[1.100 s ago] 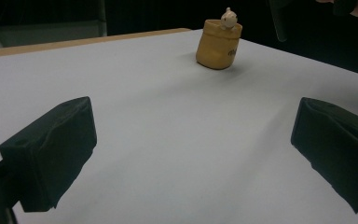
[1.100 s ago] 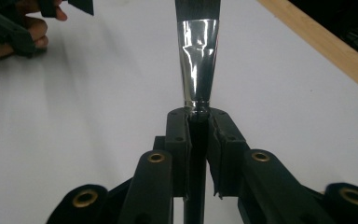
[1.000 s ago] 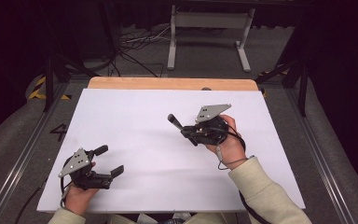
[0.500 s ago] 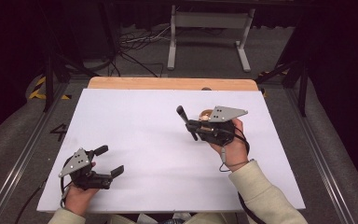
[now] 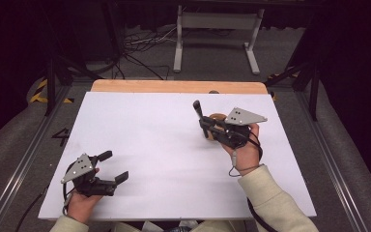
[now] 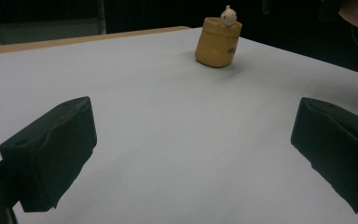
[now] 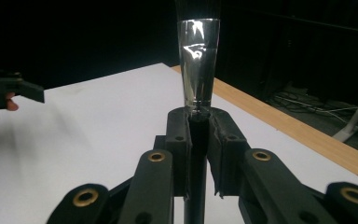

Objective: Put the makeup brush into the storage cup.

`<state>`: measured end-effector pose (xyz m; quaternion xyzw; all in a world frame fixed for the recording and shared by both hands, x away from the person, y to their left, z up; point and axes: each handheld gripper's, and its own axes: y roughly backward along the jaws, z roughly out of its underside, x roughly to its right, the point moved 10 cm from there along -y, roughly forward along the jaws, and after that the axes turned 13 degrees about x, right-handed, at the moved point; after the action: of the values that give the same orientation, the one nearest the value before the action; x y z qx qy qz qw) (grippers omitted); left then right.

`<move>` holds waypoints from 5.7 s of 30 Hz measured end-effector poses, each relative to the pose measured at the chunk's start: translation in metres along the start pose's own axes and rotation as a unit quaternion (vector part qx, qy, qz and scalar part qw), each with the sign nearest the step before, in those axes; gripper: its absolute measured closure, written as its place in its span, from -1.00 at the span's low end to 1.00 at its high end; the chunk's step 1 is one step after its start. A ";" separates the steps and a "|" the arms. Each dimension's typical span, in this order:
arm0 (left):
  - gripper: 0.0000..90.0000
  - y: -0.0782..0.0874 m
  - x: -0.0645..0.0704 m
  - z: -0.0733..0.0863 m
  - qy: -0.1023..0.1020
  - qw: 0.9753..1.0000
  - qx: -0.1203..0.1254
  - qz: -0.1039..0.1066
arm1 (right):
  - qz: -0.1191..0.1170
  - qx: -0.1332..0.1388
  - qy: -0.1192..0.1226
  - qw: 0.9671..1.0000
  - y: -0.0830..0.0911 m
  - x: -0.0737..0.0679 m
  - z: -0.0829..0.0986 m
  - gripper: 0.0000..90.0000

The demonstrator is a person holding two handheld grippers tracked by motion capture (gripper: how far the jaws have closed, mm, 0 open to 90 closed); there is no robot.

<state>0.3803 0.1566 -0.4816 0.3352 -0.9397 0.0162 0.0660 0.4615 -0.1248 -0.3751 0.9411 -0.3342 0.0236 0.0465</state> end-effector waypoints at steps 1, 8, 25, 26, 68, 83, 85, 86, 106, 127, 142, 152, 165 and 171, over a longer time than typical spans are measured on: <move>-0.98 0.000 0.000 0.000 0.000 1.000 0.000 0.000 | 0.000 0.000 0.000 1.000 0.000 0.000 0.000 0.77; -0.98 0.000 0.000 0.000 -0.002 1.000 0.000 0.000 | 0.031 0.015 -0.009 0.999 0.000 0.016 -0.003 0.77; -0.98 -0.001 -0.001 0.001 -0.001 1.000 0.000 -0.003 | 0.096 0.032 -0.025 0.995 -0.004 0.060 -0.010 0.77; -0.98 -0.001 -0.001 0.000 -0.002 1.000 0.000 -0.003 | 0.098 0.033 -0.025 0.994 -0.004 0.062 -0.011 0.77; -0.98 0.000 -0.001 0.001 -0.001 1.000 0.000 -0.004 | 0.148 -0.006 -0.045 0.988 -0.004 0.099 0.052 0.76; -0.98 0.000 -0.001 0.001 -0.001 1.000 -0.001 -0.002 | 0.143 -0.012 -0.052 0.988 0.000 0.096 0.068 0.76; -0.98 0.000 -0.001 0.001 -0.001 1.000 0.000 -0.003 | 0.143 -0.013 -0.052 0.988 0.000 0.096 0.069 0.76; -0.98 0.000 -0.001 0.001 -0.001 1.000 0.000 -0.003 | 0.142 -0.013 -0.052 0.988 0.000 0.096 0.070 0.76; -0.98 -0.001 -0.001 0.001 0.001 1.000 -0.001 -0.002 | 0.136 -0.017 -0.062 0.989 0.000 0.093 0.078 0.69; -0.98 -0.002 -0.001 0.000 0.003 1.000 0.001 0.001 | 0.108 0.019 -0.031 0.994 0.022 0.081 0.046 -0.56; -0.99 0.000 0.000 -0.002 -0.005 1.000 0.000 0.001 | 0.062 0.030 0.002 0.998 0.062 0.055 0.020 -0.90; -0.99 0.001 0.004 -0.005 -0.014 1.000 -0.002 0.009 | 0.048 0.035 0.007 0.998 0.087 0.043 0.023 -0.95; -0.99 0.001 0.006 -0.006 -0.012 1.000 -0.001 0.016 | 0.016 0.038 0.011 0.999 0.094 0.020 0.044 -1.00; -0.99 0.001 0.006 -0.007 -0.011 1.000 0.000 0.014 | 0.007 0.032 0.016 0.999 0.094 0.011 0.056 -1.00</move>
<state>0.3752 0.1542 -0.4739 0.3218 -0.9451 0.0138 0.0555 0.4117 -0.2101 -0.4234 0.9391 -0.3393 0.0501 0.0218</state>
